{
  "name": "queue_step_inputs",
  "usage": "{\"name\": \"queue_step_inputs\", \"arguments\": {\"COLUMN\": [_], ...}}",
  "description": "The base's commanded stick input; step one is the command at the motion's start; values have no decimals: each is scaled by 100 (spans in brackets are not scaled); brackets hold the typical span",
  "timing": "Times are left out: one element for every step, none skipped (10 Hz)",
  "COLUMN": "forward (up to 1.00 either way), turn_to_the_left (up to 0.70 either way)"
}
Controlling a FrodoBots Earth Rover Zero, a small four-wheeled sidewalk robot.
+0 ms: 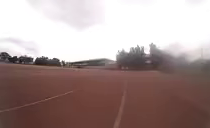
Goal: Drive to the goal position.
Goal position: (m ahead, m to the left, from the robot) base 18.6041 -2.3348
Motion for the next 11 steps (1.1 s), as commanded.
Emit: {"name": "queue_step_inputs", "arguments": {"forward": [70, 70, 70, 70, 70, 78, 85, 85, 91, 99, 100], "turn_to_the_left": [0, 0, 0, 0, 0, 0, 0, 0, 0, 0, 0]}}
